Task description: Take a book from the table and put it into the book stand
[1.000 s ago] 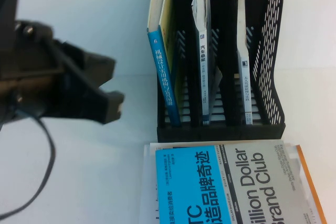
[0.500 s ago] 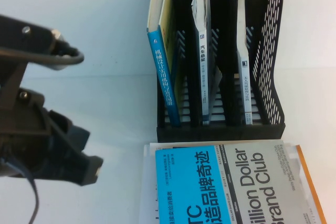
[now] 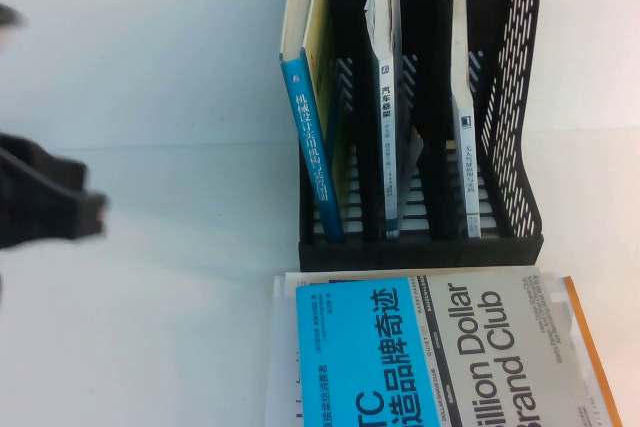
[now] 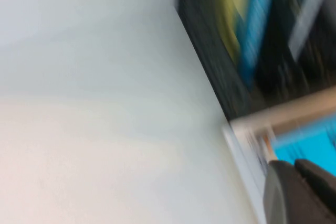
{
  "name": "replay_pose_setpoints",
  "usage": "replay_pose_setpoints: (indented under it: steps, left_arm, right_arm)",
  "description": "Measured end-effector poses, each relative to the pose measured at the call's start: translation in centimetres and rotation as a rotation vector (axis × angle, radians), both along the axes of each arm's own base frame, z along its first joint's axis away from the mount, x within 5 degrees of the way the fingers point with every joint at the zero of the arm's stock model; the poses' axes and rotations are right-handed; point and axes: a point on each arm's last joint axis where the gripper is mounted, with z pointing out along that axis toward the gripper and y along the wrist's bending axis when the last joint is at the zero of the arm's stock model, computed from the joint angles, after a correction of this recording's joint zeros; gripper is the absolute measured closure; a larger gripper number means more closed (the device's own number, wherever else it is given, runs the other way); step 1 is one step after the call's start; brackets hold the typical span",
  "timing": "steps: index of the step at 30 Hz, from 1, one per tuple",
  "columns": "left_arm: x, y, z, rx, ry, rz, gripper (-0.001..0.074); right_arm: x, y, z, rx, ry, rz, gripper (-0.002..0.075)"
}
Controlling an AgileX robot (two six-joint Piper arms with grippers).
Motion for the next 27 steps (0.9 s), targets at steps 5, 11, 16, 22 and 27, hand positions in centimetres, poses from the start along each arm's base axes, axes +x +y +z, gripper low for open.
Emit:
replay_pose_setpoints:
  steps: [5,11,16,22,27]
  left_arm:
    - [-0.2,3.7,-1.9,-0.126,-0.187,0.184,0.0737]
    - [-2.1,6.0,-7.2,-0.178,-0.301,0.294,0.0737]
    - [-4.5,6.9,-12.4,-0.183,-0.329,0.328,0.0737]
    - [-7.5,7.6,-17.9,-0.212,-0.404,0.372,0.0737]
    - [-8.7,7.9,-21.7,-0.246,-0.541,0.402,0.0737]
  right_arm:
    - [0.0,0.0,0.0,-0.001,0.004,-0.001,0.0729]
    - [-0.1,0.0,-0.2,-0.004,0.023,-0.003,0.0729]
    - [-0.1,-0.1,-0.2,-0.005,0.029,-0.004,0.0729]
    - [-0.1,-0.1,-0.2,-0.005,0.029,-0.004,0.0729]
    - [-0.1,-0.1,-0.3,-0.006,0.031,-0.005,0.0729]
